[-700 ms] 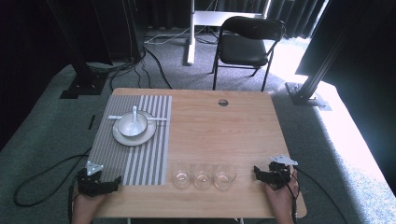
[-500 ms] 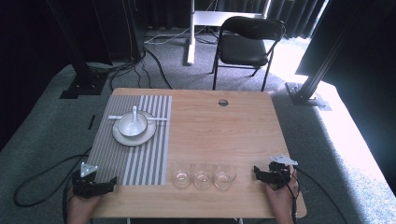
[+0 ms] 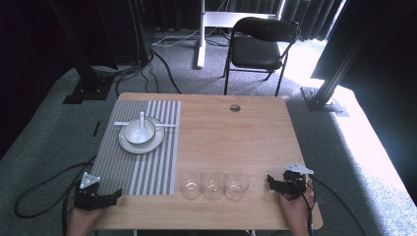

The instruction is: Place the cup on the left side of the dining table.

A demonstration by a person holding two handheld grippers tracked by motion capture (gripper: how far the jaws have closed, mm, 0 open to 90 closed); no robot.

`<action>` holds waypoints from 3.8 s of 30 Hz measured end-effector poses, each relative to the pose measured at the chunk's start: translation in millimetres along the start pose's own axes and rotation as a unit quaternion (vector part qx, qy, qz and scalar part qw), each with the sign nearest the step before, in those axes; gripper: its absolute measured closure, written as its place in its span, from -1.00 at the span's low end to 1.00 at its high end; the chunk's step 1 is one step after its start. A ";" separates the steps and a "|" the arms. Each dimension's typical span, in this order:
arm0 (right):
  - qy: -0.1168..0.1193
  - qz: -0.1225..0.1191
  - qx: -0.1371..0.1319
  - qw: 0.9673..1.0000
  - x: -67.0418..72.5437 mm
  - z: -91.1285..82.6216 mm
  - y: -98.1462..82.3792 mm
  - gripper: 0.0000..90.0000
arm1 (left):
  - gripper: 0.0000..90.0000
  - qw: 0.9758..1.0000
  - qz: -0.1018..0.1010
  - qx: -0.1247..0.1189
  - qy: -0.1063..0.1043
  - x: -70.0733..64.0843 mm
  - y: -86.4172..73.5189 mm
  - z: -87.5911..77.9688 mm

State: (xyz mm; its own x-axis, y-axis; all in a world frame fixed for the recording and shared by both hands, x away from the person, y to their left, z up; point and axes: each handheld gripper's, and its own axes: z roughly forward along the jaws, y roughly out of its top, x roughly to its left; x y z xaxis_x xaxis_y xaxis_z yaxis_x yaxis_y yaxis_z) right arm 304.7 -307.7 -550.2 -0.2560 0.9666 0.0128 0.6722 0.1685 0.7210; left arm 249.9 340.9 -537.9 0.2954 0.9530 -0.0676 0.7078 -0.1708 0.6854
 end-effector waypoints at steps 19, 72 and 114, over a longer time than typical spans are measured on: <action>0.000 0.000 0.000 1.000 0.1 0.0 -0.1 -0.74 | -1.00 0.998 0.049 0.002 -0.028 -10.2 0.6 1.8; 0.000 0.000 0.000 1.000 0.1 0.0 -0.1 -0.74 | -1.00 0.975 0.160 -0.057 -0.144 -75.7 29.7 -7.4; 0.000 0.000 0.000 1.000 0.2 0.0 -0.1 -0.74 | -0.97 0.946 0.233 -0.064 -0.216 -134.3 76.3 -2.4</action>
State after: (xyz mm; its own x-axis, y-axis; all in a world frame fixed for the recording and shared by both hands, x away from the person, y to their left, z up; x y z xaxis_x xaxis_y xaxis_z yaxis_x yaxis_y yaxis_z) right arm 304.5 -307.5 -550.2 -0.2553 0.9668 0.0127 0.6723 0.1680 0.7210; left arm 262.7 200.5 -474.8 0.8110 0.5849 -0.0080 0.3608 -0.4893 0.7940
